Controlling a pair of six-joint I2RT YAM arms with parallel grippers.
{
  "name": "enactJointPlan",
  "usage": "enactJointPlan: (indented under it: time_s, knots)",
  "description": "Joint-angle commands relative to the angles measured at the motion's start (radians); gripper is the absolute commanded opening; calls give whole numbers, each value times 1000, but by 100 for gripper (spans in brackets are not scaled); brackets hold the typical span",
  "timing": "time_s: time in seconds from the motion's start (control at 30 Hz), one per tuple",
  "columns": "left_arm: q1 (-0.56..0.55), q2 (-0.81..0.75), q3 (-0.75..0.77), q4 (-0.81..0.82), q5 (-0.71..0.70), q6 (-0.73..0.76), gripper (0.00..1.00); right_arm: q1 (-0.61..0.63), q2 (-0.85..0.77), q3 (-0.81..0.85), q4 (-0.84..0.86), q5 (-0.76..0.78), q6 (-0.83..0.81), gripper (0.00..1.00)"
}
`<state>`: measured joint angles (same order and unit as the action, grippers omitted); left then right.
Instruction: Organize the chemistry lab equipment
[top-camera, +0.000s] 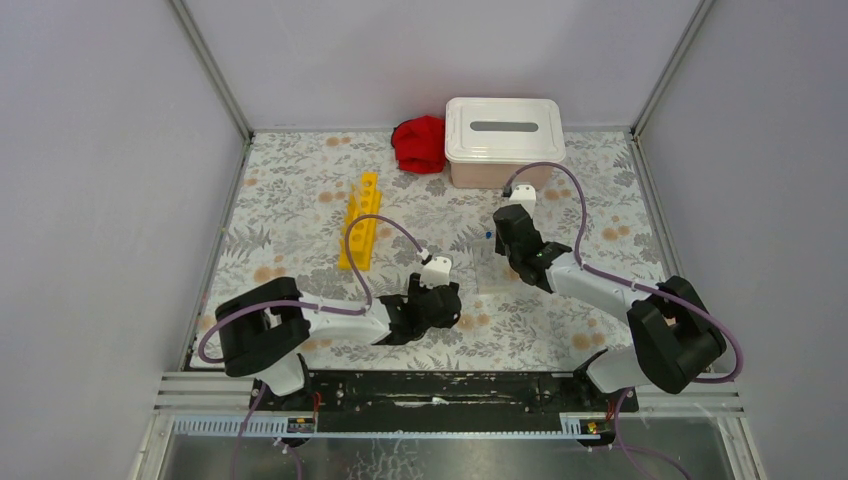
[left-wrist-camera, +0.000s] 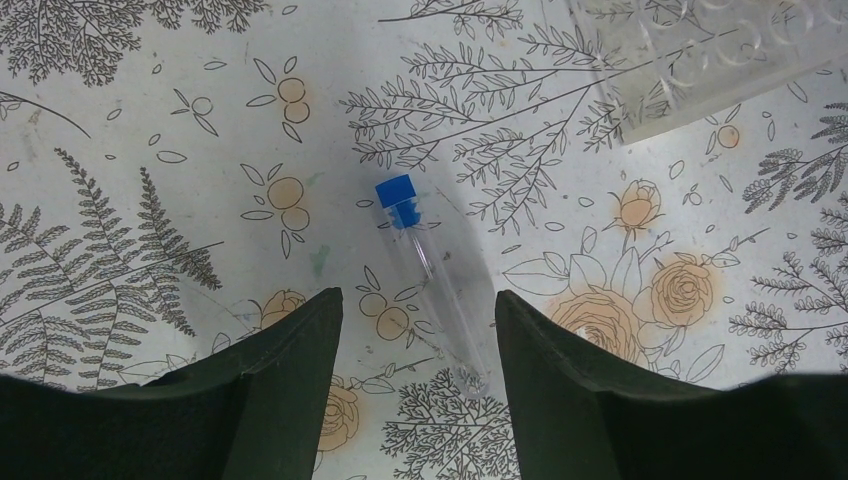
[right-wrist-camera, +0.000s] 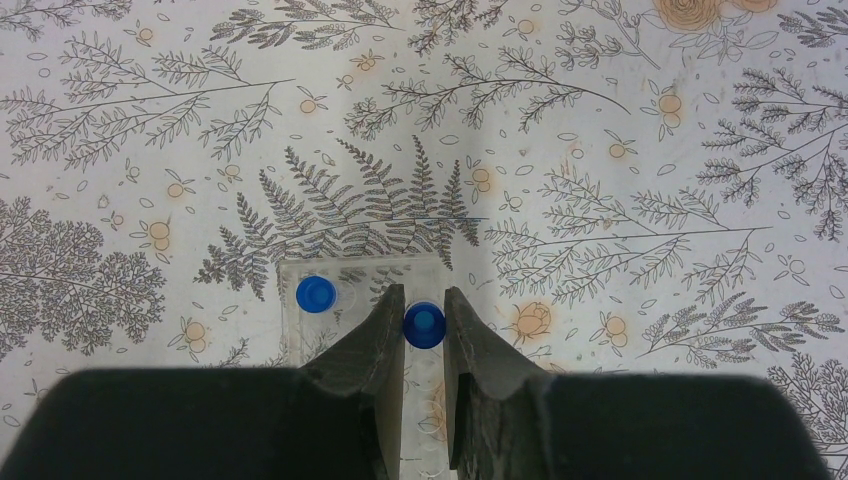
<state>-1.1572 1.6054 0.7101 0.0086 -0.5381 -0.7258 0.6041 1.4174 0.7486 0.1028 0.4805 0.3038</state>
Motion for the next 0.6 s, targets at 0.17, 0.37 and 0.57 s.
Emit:
enactJointPlan:
  time_s: [0.17, 0.37, 0.57]
  knots:
    - [7, 19, 0, 44, -8, -18, 64, -7, 10, -8, -25, -4, 10, 0]
    - [8, 29, 2, 50, -10, -14, 62, -7, 53, -4, -9, -15, 11, 1]
    - [16, 40, 2, 56, -6, -12, 56, -6, 85, 1, 1, -21, 11, 1]
